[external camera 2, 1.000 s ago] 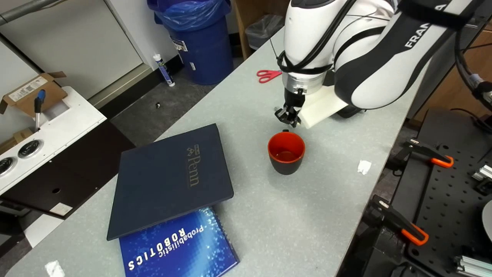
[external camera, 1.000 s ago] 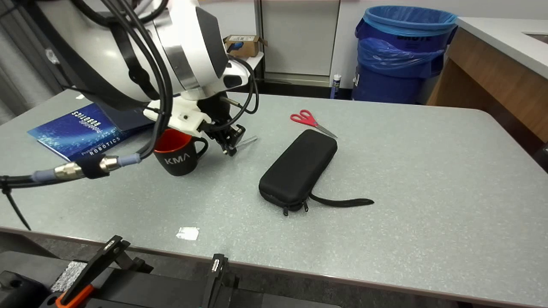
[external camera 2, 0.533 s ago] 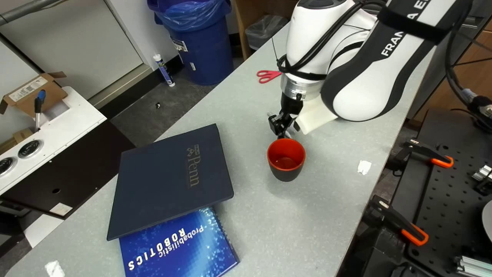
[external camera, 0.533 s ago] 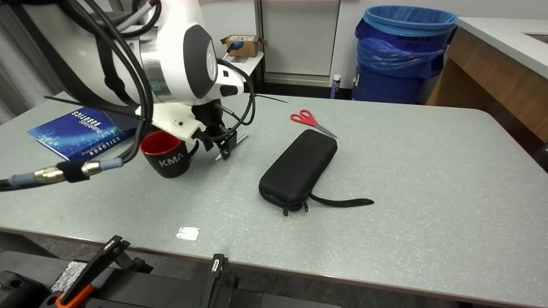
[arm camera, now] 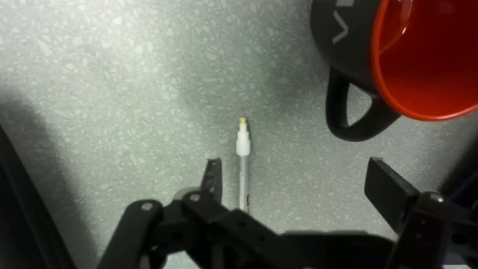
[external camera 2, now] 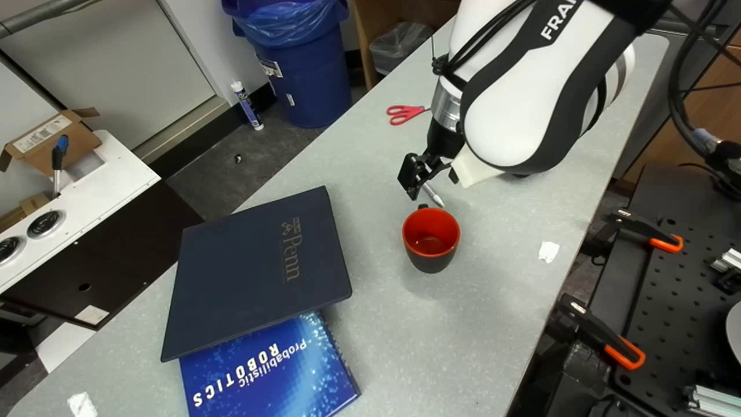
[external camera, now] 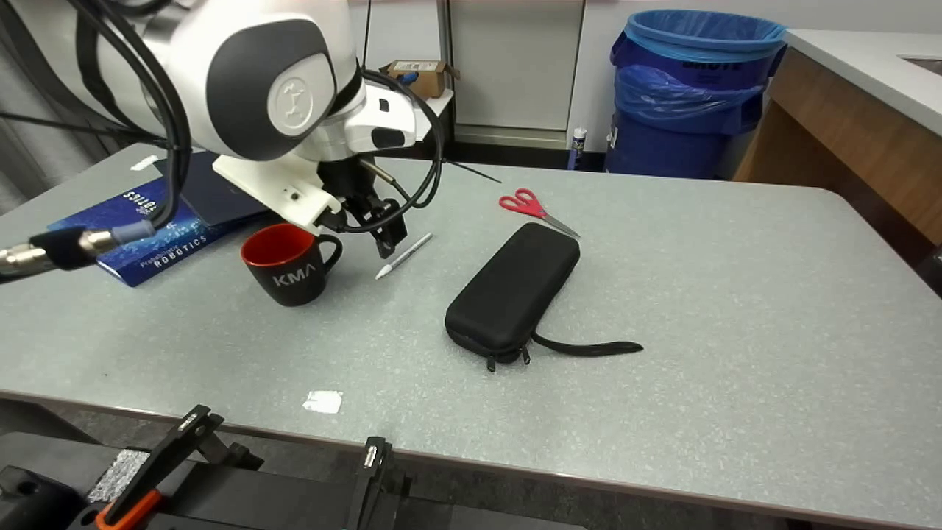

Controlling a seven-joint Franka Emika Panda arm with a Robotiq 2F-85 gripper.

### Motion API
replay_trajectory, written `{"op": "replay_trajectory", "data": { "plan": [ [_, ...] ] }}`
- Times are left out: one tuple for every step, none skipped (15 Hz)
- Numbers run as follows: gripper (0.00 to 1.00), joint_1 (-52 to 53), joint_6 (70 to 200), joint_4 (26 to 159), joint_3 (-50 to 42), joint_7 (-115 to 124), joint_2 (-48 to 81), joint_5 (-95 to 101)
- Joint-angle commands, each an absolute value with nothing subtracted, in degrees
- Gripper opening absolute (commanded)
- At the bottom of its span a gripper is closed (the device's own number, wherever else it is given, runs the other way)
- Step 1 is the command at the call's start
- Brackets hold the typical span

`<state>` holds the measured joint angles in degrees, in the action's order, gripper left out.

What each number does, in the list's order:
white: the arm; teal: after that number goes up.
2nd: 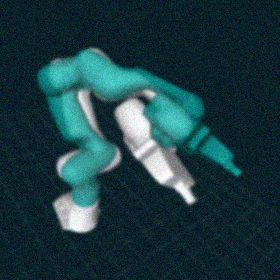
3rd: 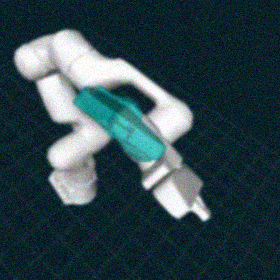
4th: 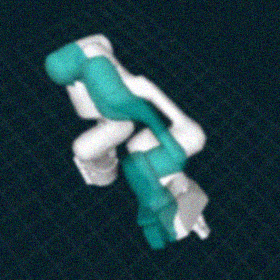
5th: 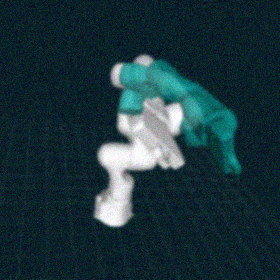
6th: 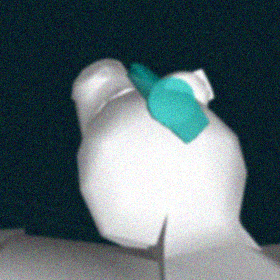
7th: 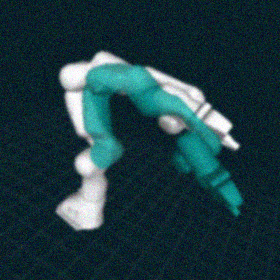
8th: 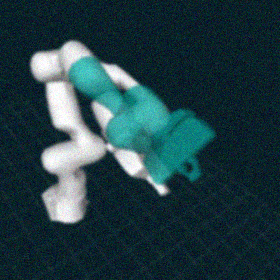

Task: Remove the pen from the mug and put it on the table

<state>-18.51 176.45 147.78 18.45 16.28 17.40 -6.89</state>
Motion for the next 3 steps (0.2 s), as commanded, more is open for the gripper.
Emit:
{"op": "replay_trajectory", "data": {
  "plan": [
    [1.00,-15.9,176.3,147.7,17.1,12.7,16.9,-11.9],
    [1.00,-16.0,176.3,147.9,17.2,12.7,16.8,-11.9],
    [1.00,-16.1,176.3,148.0,17.2,12.6,16.7,-11.9]
  ]
}}
